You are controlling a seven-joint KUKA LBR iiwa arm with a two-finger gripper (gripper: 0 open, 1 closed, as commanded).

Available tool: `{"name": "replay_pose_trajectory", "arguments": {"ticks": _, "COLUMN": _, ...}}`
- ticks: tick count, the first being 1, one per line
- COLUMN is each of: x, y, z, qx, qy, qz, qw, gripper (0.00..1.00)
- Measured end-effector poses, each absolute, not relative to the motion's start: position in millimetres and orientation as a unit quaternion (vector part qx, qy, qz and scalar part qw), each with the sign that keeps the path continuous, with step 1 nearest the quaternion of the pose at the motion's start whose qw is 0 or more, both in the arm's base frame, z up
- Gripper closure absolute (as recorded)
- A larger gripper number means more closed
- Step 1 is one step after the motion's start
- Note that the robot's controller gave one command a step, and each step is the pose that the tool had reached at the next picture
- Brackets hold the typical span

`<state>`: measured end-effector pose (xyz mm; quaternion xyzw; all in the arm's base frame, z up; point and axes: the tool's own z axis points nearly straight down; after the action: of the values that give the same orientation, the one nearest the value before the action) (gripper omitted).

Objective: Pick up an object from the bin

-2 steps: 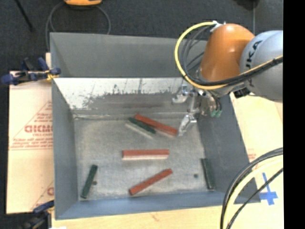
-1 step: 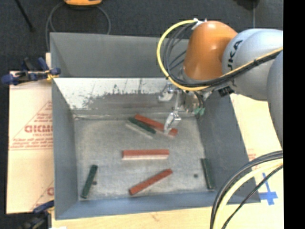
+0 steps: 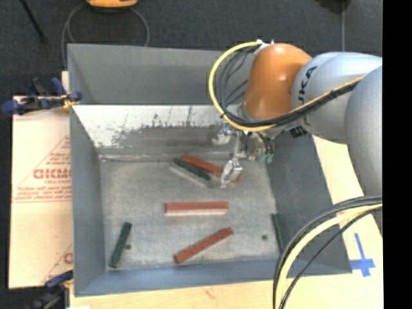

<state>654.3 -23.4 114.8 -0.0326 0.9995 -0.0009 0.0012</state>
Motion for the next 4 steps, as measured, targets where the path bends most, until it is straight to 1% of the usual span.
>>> {"name": "replay_pose_trajectory", "arguments": {"ticks": 1, "x": 657.2, "y": 17, "z": 77, "qx": 0.054, "qy": 0.999, "qz": -0.002, "qw": 0.000, "gripper": 0.00}}
{"name": "replay_pose_trajectory", "arguments": {"ticks": 2, "x": 656.3, "y": 10, "z": 82, "qx": 0.051, "qy": 0.999, "qz": -0.001, "qw": 0.002, "gripper": 1.00}}
{"name": "replay_pose_trajectory", "arguments": {"ticks": 3, "x": 656.3, "y": 10, "z": 83, "qx": 0.051, "qy": 0.999, "qz": -0.001, "qw": 0.002, "gripper": 1.00}}
{"name": "replay_pose_trajectory", "arguments": {"ticks": 4, "x": 657.6, "y": 8, "z": 94, "qx": 0.051, "qy": 0.999, "qz": -0.001, "qw": 0.003, "gripper": 1.00}}
